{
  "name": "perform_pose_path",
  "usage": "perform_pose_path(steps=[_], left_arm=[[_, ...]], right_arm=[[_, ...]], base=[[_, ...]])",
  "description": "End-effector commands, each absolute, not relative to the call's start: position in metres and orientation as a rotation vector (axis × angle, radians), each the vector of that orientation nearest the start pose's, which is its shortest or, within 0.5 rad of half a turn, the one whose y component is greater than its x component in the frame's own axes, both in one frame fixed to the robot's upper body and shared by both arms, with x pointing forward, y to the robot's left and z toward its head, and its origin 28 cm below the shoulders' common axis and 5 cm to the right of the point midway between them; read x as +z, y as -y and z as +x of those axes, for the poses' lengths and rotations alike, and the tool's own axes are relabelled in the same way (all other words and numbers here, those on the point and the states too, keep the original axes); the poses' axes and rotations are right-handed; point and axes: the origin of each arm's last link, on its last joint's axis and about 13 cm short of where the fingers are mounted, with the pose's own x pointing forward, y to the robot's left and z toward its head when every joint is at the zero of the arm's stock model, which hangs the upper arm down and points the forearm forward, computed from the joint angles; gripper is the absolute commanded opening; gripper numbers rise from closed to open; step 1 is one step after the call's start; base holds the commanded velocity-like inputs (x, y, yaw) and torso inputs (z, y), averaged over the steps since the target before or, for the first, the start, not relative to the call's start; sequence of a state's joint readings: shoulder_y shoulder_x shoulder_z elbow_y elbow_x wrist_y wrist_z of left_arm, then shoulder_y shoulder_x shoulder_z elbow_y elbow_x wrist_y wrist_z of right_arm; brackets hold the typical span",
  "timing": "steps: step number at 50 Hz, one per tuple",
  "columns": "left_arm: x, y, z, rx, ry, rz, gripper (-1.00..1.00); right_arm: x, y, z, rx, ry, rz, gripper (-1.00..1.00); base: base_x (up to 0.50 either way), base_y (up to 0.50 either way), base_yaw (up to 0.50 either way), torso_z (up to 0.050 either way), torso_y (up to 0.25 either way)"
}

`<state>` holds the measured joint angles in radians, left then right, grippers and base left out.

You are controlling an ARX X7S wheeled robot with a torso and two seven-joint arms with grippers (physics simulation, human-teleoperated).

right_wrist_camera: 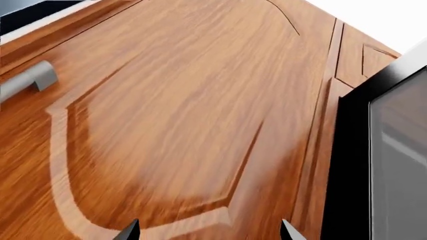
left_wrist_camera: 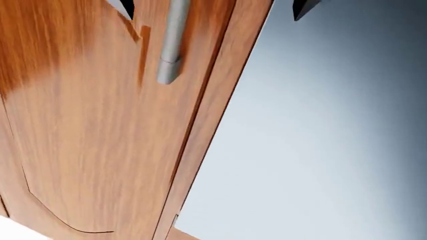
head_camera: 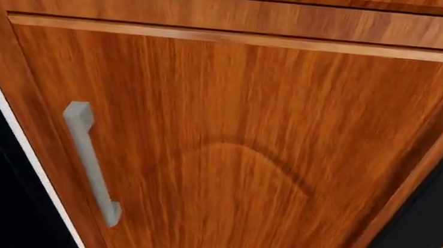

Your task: Close the microwave door

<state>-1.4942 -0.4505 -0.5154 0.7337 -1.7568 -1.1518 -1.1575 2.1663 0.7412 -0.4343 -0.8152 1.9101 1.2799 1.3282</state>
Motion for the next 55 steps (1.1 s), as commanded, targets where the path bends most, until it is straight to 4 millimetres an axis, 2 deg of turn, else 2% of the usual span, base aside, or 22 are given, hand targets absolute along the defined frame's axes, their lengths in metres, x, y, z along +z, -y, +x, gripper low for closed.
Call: perform_pose_path(steps=[1,7,18,24,44,55], left_arm=[[0.403,-0.259,0.128,-0.098,0.96,-0.427,1.0],[0.403,-0.259,0.129,-0.097,0.958,-0.428,1.0],[0.403,-0.26,0.128,-0.096,0.96,-0.429,1.0],[0.404,-0.26,0.128,-0.095,0.961,-0.429,1.0],[0.403,-0.259,0.128,-0.094,0.963,-0.429,1.0],[0.404,-0.26,0.131,-0.082,0.963,-0.426,1.0]], right_arm=[[0.413,0.106,0.098,-0.054,1.009,-0.561,1.0],[0.413,0.106,0.098,-0.052,1.008,-0.559,1.0],[0.411,0.106,0.101,-0.071,0.972,-0.586,1.0],[0.411,0.106,0.102,-0.066,0.964,-0.59,1.0],[0.414,0.106,0.1,-0.079,0.96,-0.576,1.0],[0.423,0.112,0.096,-0.102,0.959,-0.531,1.0]], base=[[0.5,-0.18,0.0,0.0,0.0],[0.39,-0.29,0.0,0.0,0.002],[0.0,0.0,0.0,0.0,0.001],[0.47,0.0,0.0,0.0,0.0],[0.0,0.0,0.0,0.0,0.001],[0.0,0.0,0.0,0.0,0.0]])
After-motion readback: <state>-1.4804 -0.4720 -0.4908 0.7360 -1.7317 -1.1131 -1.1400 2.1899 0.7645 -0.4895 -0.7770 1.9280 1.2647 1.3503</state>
